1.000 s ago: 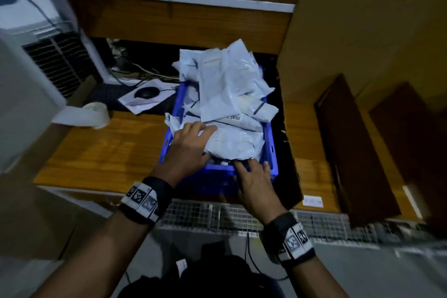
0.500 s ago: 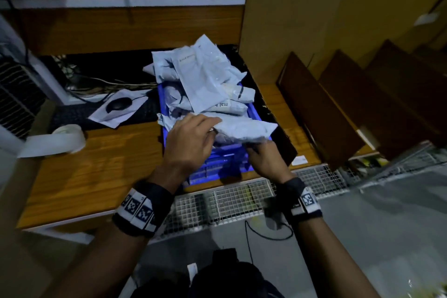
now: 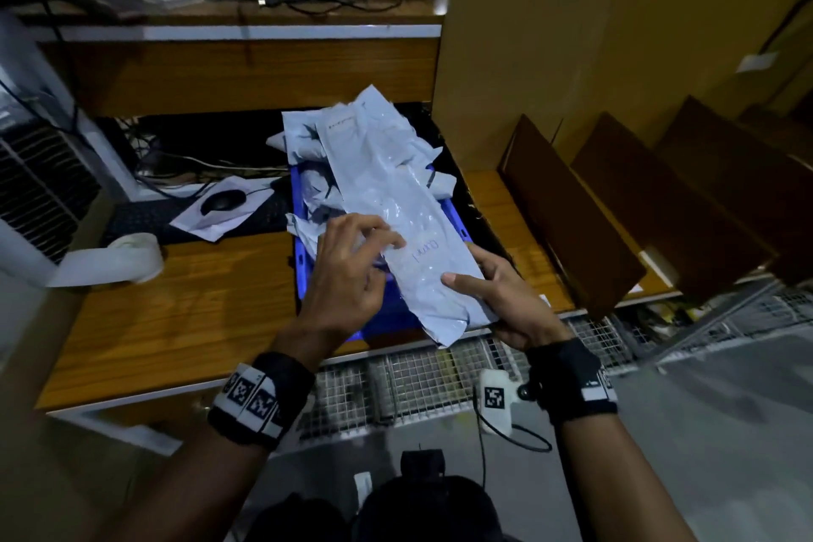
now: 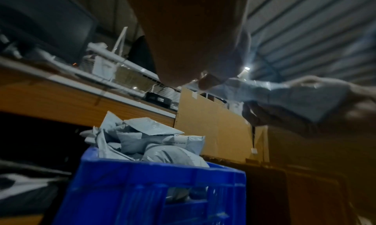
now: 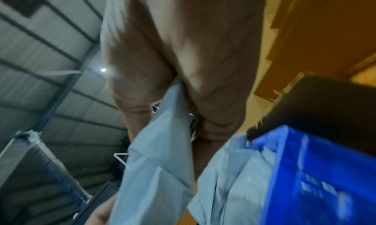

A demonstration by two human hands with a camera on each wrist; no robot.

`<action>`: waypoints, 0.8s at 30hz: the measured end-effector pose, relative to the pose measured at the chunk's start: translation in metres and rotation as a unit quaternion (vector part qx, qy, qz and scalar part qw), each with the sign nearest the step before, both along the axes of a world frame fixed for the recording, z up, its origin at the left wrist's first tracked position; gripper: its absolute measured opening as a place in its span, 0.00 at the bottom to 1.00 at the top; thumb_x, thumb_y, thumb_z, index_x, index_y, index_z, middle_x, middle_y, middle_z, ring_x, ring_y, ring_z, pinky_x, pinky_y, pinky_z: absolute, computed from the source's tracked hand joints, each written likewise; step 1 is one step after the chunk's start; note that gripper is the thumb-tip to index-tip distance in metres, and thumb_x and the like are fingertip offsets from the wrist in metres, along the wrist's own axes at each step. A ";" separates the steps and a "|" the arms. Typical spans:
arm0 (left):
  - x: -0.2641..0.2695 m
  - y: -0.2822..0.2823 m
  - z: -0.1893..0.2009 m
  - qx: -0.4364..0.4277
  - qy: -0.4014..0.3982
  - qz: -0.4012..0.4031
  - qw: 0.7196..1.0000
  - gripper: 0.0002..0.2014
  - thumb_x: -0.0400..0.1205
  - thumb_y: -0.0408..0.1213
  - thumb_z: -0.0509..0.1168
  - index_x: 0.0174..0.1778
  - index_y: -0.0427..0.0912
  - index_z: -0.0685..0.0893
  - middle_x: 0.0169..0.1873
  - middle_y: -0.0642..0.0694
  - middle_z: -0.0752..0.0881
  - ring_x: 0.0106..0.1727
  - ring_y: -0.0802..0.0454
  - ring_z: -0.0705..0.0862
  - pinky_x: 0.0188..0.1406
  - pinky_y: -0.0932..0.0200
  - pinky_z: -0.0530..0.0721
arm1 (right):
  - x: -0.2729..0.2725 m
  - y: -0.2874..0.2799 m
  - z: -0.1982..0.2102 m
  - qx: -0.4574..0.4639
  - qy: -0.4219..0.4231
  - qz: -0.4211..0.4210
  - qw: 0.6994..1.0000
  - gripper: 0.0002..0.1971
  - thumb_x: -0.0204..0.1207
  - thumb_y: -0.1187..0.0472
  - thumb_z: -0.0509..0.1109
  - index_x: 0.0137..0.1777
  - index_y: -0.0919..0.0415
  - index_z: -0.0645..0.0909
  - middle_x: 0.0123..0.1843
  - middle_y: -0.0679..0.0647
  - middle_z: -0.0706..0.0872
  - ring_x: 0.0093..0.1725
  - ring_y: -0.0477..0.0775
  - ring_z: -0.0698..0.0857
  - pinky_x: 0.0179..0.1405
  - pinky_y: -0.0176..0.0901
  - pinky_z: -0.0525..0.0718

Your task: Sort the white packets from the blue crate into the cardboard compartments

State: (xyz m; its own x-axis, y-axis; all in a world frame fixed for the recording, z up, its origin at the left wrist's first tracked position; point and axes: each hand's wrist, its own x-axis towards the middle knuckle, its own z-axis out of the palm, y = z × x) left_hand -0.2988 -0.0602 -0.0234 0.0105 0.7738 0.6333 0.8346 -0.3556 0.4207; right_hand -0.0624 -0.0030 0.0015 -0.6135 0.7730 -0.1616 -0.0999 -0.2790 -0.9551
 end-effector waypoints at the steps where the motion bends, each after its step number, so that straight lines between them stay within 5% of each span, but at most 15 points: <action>1: 0.002 0.002 0.002 -0.019 -0.061 0.006 0.998 0.27 0.73 0.17 0.68 0.65 0.46 0.85 0.69 0.47 0.78 0.74 0.46 0.75 0.68 0.44 0.81 | 0.004 0.001 0.006 0.005 -0.002 -0.005 1.000 0.24 0.85 0.73 0.71 0.81 0.63 0.77 0.72 0.63 0.89 0.70 0.67 0.89 0.59 0.53 0.93; 4: 0.003 0.010 0.007 -0.059 -0.260 0.012 0.964 0.22 0.82 0.29 0.70 0.72 0.47 0.78 0.73 0.47 0.75 0.75 0.51 0.77 0.74 0.41 0.82 | 0.019 0.007 0.018 0.044 -0.028 0.004 0.999 0.23 0.85 0.73 0.71 0.79 0.60 0.79 0.69 0.60 0.91 0.64 0.62 0.92 0.53 0.49 0.94; 6: 0.005 0.012 0.010 -0.059 -0.301 0.033 0.951 0.24 0.86 0.45 0.71 0.78 0.50 0.74 0.75 0.51 0.74 0.76 0.51 0.77 0.76 0.41 0.81 | 0.029 0.012 0.021 0.071 -0.064 0.029 0.995 0.22 0.86 0.72 0.72 0.78 0.59 0.81 0.69 0.58 0.92 0.65 0.63 0.92 0.57 0.53 0.94; 9: 0.016 0.014 0.026 -0.059 -0.162 0.049 0.984 0.33 0.83 0.54 0.75 0.82 0.56 0.71 0.79 0.57 0.69 0.82 0.50 0.67 0.78 0.44 0.76 | 0.040 0.021 0.029 0.116 -0.136 0.079 0.981 0.20 0.85 0.69 0.73 0.76 0.57 0.83 0.67 0.55 0.93 0.65 0.63 0.92 0.58 0.59 0.94; 12: 0.026 0.020 0.043 -0.115 0.018 0.008 0.993 0.36 0.80 0.64 0.73 0.84 0.63 0.71 0.83 0.60 0.71 0.86 0.52 0.58 0.83 0.44 0.58 | 0.048 0.032 0.041 0.171 -0.202 0.145 0.953 0.18 0.86 0.66 0.74 0.74 0.55 0.84 0.65 0.55 0.93 0.63 0.61 0.93 0.59 0.65 0.93; 15: 0.029 0.028 0.053 -0.195 0.087 -0.038 0.976 0.26 0.79 0.69 0.67 0.70 0.63 0.86 0.69 0.61 0.85 0.80 0.52 0.72 0.83 0.39 0.54 | 0.053 0.040 0.050 0.201 -0.215 0.159 0.942 0.17 0.84 0.67 0.77 0.71 0.57 0.86 0.63 0.56 0.93 0.62 0.61 0.93 0.58 0.63 0.93; 17: 0.029 0.031 0.059 -0.207 0.041 -0.047 0.976 0.18 0.79 0.68 0.69 0.55 0.61 0.89 0.52 0.62 0.89 0.63 0.55 0.84 0.74 0.41 0.69 | 0.060 0.043 0.053 0.186 -0.186 0.100 0.960 0.18 0.82 0.67 0.78 0.70 0.57 0.86 0.63 0.59 0.93 0.60 0.60 0.94 0.51 0.54 0.95; 19: 0.029 0.030 0.061 -0.193 -0.049 -0.039 0.979 0.10 0.81 0.61 0.74 0.46 0.60 0.87 0.41 0.64 0.88 0.49 0.62 0.85 0.54 0.51 0.78 | 0.071 0.046 0.047 0.128 -0.106 -0.021 0.986 0.18 0.84 0.63 0.76 0.73 0.57 0.85 0.64 0.62 0.92 0.58 0.58 0.94 0.47 0.47 0.94; 21: 0.027 0.028 0.056 -0.187 -0.149 -0.029 0.971 0.08 0.83 0.53 0.76 0.44 0.56 0.87 0.41 0.61 0.89 0.47 0.64 0.86 0.48 0.56 0.79 | 0.080 0.046 0.033 0.024 0.035 -0.104 0.994 0.22 0.87 0.55 0.72 0.79 0.60 0.80 0.70 0.65 0.89 0.66 0.60 0.92 0.60 0.54 0.94; 24: 0.032 0.026 0.045 -0.174 -0.249 -0.012 0.953 0.08 0.85 0.50 0.75 0.44 0.54 0.86 0.41 0.55 0.89 0.46 0.58 0.86 0.47 0.54 0.81 | 0.074 0.030 0.010 -0.070 0.154 -0.108 0.980 0.35 0.84 0.44 0.70 0.85 0.62 0.71 0.78 0.68 0.83 0.77 0.66 0.85 0.75 0.65 0.83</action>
State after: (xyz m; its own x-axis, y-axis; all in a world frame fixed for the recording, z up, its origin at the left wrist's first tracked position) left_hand -0.2667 -0.0338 0.0217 -0.2035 0.9411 0.2701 0.4943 -0.1394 0.8580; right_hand 0.0114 0.0274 0.0113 -0.4738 0.8739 -0.1083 -0.4483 -0.3452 -0.8245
